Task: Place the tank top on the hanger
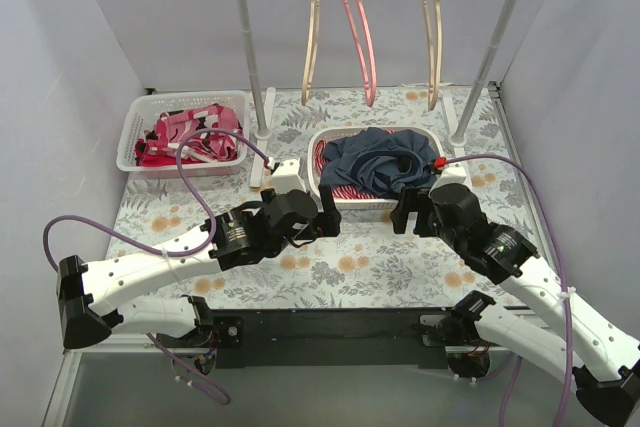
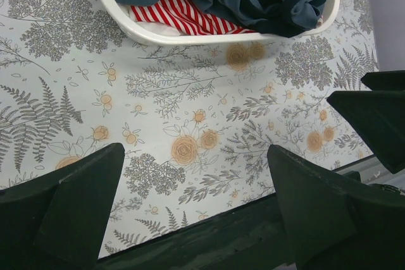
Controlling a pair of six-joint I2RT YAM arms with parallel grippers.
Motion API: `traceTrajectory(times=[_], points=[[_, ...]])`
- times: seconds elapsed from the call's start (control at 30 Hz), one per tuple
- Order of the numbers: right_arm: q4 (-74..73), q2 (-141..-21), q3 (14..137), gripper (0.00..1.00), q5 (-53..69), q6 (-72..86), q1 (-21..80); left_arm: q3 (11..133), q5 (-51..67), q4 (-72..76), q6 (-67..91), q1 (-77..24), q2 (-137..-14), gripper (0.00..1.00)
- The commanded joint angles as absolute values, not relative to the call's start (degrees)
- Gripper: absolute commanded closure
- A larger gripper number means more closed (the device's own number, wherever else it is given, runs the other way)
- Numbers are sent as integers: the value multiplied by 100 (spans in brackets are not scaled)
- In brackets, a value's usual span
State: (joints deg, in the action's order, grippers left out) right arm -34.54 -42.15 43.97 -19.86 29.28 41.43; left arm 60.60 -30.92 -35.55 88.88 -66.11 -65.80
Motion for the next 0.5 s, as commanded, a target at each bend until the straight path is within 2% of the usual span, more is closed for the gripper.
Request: traceTrajectory(times=[0.0, 0.33, 0.47], points=[[-2857, -3973, 4562, 1, -2425, 2655, 4166, 6082, -3155, -3542, 8929, -6592, -6495, 2], [-2645, -4543, 4886, 4, -2830, 2225, 4122, 6152, -3129, -3437, 8957, -6592, -6548, 2], [-2646, -4886, 5141, 5, -2935, 2074, 3772, 6170, -3190, -3331, 8904, -6583, -6504, 2]])
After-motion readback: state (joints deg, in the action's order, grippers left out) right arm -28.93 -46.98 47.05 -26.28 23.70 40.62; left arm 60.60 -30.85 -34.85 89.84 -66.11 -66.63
